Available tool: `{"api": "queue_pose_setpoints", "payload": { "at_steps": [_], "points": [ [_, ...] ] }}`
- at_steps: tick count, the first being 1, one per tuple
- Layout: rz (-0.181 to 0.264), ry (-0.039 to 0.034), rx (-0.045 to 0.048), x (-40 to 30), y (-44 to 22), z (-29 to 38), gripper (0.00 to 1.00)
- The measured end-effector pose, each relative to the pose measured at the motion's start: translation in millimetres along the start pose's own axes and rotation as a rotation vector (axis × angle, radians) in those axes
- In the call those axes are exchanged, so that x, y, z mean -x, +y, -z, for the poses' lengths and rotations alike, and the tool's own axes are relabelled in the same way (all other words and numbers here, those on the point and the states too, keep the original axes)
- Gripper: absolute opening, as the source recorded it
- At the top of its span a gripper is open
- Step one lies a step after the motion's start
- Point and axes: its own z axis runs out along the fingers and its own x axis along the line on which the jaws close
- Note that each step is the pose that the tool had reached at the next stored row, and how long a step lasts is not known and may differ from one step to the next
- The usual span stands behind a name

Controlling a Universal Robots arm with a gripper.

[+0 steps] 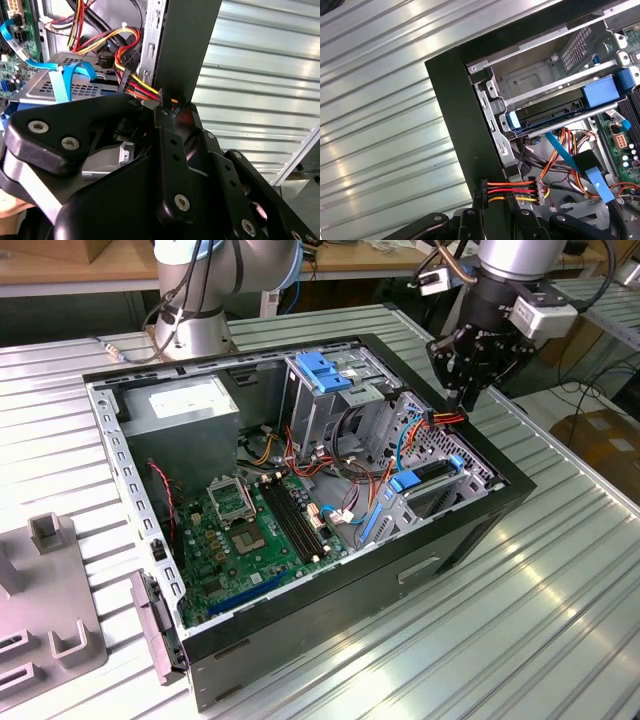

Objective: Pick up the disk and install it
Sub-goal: 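Insert the first disk wire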

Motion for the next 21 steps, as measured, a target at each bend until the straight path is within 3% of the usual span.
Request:
{"api": "queue_pose_setpoints", "payload": {
  "at_steps": [3, 11, 13, 21],
  "points": [
    [0.001, -0.0005, -0.0026, -2.6, 7.3, -1.8, 0.30],
    [0.020, 0.0004, -0.0057, -4.5, 6.8, -4.3, 0.29],
    [0.023, 0.0024, -0.0063, -4.2, 6.8, -5.9, 0.16],
    [0.023, 0.0023, -0.0066, -4.1, 6.8, -6.2, 0.16]
  ]
}}
